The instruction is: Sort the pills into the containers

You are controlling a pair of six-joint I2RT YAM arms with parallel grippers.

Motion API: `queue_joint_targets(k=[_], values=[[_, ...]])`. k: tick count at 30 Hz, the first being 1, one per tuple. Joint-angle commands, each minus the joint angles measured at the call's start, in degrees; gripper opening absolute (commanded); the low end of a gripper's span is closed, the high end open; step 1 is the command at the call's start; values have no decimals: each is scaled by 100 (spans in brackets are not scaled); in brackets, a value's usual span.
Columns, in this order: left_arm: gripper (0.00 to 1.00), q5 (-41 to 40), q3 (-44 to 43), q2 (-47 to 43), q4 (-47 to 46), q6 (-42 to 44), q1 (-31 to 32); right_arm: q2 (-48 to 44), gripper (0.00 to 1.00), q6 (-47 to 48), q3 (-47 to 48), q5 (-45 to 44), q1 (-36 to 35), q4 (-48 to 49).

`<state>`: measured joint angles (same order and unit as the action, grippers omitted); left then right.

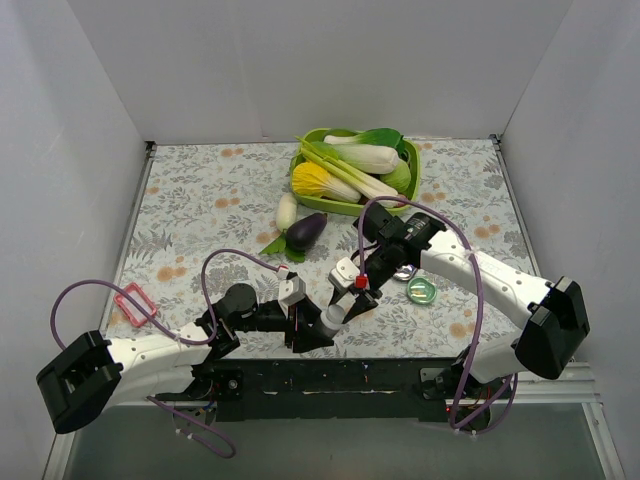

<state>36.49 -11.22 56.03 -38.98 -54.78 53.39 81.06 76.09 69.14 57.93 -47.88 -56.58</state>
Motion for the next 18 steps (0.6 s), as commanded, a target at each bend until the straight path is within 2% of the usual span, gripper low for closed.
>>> queue_joint_targets(k=[1,5,9,10,11,14,15,16,18], values=[[0,-572,-240,-153,232,205,14,-20,29,-840,249,78,-81,208],[0,-1476,-223,-346,505,363,14,24,20,-2157,152,96,-81,612],[0,-2303,-231,-409,584,442,14,68,8,-4265,-172,-342,-73,1682],[0,-2513,-240,-391,611,416,23,-10,6,-5496,-312,-1014,-81,2120],[0,-2759,-257,-365,611,416,23,-72,5,-5874,-549,-1386,-55,2646],[0,-3059,-293,-181,611,407,40,-37,2,-6326,-604,-1628,85,2775],[0,-3051,-293,-93,620,407,40,-29,7,-6248,-569,-1575,94,2740],[0,-3008,-284,-49,611,416,49,-37,28,-6134,-517,-1453,103,2687],[0,-2772,-196,-13,524,495,49,-72,51,-5625,-315,-1268,191,2451]])
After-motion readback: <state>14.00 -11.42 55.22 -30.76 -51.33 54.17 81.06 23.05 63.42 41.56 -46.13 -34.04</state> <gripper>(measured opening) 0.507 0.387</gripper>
